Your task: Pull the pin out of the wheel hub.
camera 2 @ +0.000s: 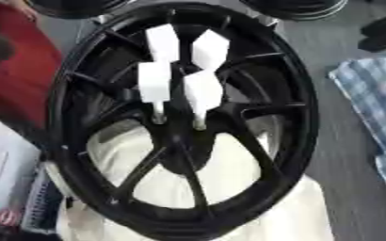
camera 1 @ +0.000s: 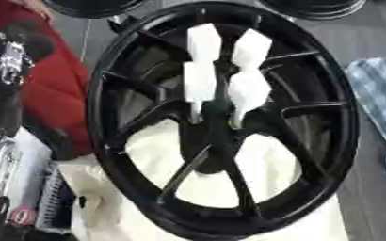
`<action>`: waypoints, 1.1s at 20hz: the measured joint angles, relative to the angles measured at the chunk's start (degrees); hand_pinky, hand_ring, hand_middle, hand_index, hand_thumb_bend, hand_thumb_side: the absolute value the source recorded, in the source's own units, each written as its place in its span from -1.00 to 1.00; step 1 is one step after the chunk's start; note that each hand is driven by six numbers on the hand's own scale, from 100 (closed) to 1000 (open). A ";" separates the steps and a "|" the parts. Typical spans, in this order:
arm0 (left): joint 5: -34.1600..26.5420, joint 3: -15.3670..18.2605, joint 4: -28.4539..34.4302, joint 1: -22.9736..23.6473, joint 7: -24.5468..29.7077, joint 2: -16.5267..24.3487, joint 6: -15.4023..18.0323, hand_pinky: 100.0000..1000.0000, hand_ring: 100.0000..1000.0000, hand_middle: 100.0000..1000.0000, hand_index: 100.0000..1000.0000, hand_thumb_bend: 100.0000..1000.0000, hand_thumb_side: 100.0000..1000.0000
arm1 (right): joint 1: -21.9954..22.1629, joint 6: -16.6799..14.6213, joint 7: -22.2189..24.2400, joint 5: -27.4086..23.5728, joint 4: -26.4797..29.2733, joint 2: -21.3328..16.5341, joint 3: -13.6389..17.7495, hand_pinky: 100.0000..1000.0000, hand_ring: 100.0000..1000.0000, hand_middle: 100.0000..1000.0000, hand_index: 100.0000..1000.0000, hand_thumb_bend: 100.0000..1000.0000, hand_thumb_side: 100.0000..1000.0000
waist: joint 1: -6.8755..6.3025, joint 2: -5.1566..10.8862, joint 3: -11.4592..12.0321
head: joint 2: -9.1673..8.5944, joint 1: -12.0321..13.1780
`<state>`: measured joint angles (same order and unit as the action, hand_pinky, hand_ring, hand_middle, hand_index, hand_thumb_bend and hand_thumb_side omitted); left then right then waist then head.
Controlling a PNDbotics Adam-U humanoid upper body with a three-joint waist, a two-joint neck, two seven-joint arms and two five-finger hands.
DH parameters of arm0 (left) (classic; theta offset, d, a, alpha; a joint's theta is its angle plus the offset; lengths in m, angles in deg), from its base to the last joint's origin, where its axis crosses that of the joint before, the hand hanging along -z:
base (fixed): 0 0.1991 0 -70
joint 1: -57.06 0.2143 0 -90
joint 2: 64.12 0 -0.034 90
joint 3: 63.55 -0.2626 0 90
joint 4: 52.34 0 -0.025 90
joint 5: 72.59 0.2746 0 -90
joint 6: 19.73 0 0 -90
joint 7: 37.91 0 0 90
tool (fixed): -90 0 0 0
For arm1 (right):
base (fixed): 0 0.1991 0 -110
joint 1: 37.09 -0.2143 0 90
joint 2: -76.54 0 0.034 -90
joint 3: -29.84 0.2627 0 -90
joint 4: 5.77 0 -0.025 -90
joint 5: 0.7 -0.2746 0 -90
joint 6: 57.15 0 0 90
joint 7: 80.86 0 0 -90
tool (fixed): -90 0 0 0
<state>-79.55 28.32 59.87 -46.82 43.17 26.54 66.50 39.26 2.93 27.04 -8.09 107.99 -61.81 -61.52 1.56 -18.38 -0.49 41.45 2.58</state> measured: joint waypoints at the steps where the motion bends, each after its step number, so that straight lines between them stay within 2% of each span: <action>1: 0.02 0.07 0.01 0.00 -0.03 0.01 -0.03 0.62 0.37 0.17 0.54 -1.00 0.29 | -0.30 -0.54 0.35 0.67 0.00 -0.53 -0.40 0.73 0.75 0.46 0.58 -0.92 -0.29 | -0.01 0.00 0.00 | -0.10 -0.05; 5: 0.09 0.08 0.04 0.00 0.00 0.03 -0.06 0.62 0.37 0.17 0.54 -1.00 0.30 | -1.54 -1.95 1.25 2.68 0.01 -2.06 -2.04 0.73 0.74 0.45 0.57 -0.88 -0.26 | -0.06 0.00 0.27 | -0.24 -0.29; 12: 0.30 0.08 0.38 -0.03 0.17 0.47 -0.23 0.62 0.37 0.17 0.54 -1.00 0.29 | -2.89 -2.72 2.06 4.65 0.02 -2.63 -4.07 0.73 0.74 0.45 0.58 -0.86 -0.25 | -0.06 -0.02 1.00 | -0.24 -0.79; 19: 0.29 -0.25 0.40 -0.29 0.44 0.48 -0.44 0.62 0.37 0.17 0.54 -1.00 0.30 | -7.10 -2.13 3.75 5.24 0.03 -2.98 -6.70 0.72 0.75 0.46 0.58 -0.75 -0.22 | -0.01 -0.07 1.99 | -0.26 -1.67; 22: -0.10 -0.40 0.72 -0.54 0.67 0.63 -0.48 0.62 0.37 0.17 0.54 -1.00 0.30 | -9.11 -1.55 4.72 5.54 0.04 -3.03 -7.93 0.72 0.75 0.46 0.59 -0.70 -0.20 | 0.00 -0.80 2.07 | -0.80 -1.93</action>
<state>-79.65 27.93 60.59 -47.37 43.84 27.17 66.02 30.14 1.38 31.76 -2.55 108.02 -64.84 -69.46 1.56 -19.19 1.58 40.65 0.66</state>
